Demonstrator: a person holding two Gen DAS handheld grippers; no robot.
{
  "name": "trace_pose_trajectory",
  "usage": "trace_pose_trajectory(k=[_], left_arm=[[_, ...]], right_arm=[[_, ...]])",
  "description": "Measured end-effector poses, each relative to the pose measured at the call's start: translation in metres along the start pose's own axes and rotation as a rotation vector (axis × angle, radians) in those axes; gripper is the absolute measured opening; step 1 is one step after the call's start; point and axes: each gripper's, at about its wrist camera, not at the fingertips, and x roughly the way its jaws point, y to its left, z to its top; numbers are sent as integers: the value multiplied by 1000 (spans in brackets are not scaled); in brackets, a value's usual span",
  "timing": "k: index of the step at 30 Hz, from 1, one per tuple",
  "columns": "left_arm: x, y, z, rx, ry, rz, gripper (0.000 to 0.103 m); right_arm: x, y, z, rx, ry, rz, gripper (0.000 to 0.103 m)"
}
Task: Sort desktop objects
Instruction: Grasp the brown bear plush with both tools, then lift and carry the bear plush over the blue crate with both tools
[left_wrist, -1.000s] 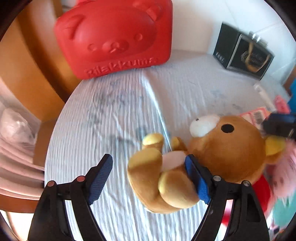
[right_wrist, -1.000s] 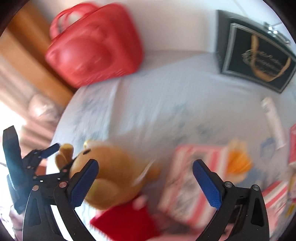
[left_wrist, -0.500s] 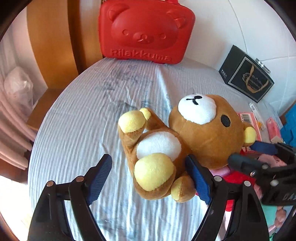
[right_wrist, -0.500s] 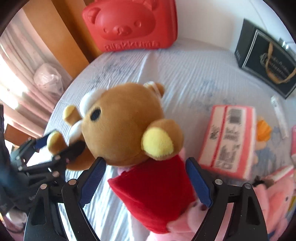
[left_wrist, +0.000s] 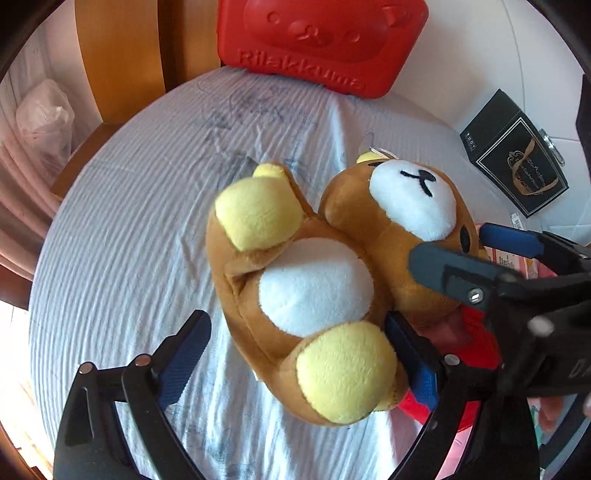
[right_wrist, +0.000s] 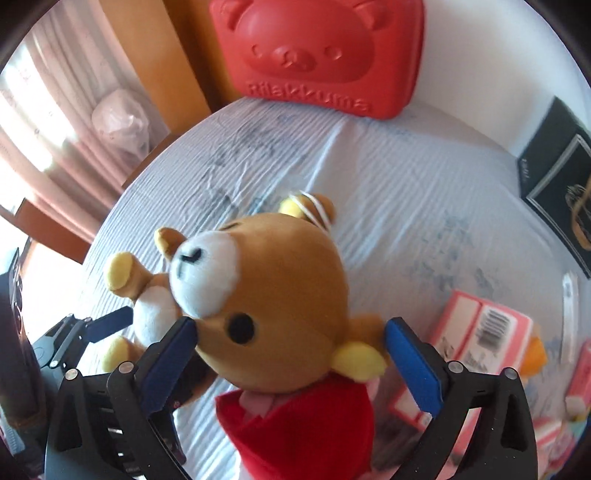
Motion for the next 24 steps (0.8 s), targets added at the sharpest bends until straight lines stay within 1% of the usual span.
trace_pose_trajectory(k=[2, 4, 6, 8, 11, 14, 15, 16, 17, 21, 22, 24], left_arm=[[2, -1, 3, 6, 8, 11, 97], [3, -1, 4, 35, 11, 25, 98], [3, 2, 4, 49, 15, 38, 100], [5, 10, 5, 42, 24, 52, 103], [11, 15, 7, -1, 45, 24, 103], [17, 11, 4, 6, 46, 30, 103], [20, 8, 3, 14, 56, 37, 102], [23, 7, 2, 17, 63, 35, 94], [26, 6, 0, 20, 71, 17, 84], [19, 2, -2, 48, 34, 46, 79], [17, 2, -1, 59, 31, 47, 78], [14, 3, 0, 66, 21, 44, 78]], right_arm=[[8, 2, 1, -29, 12, 0, 103], [15, 4, 5, -49, 26, 13, 103], [22, 6, 8, -67, 35, 41, 103], [27, 7, 10, -74, 46, 69, 103], [35, 9, 11, -70, 58, 98, 103], [39, 4, 12, -37, 61, 127, 103], [40, 1, 12, -27, 64, 138, 103], [40, 0, 13, -21, 68, 147, 103], [41, -2, 14, -15, 73, 155, 103], [41, -4, 12, 5, 71, 164, 103], [41, -5, 12, 12, 68, 166, 101], [36, -4, 11, 15, 53, 166, 95]])
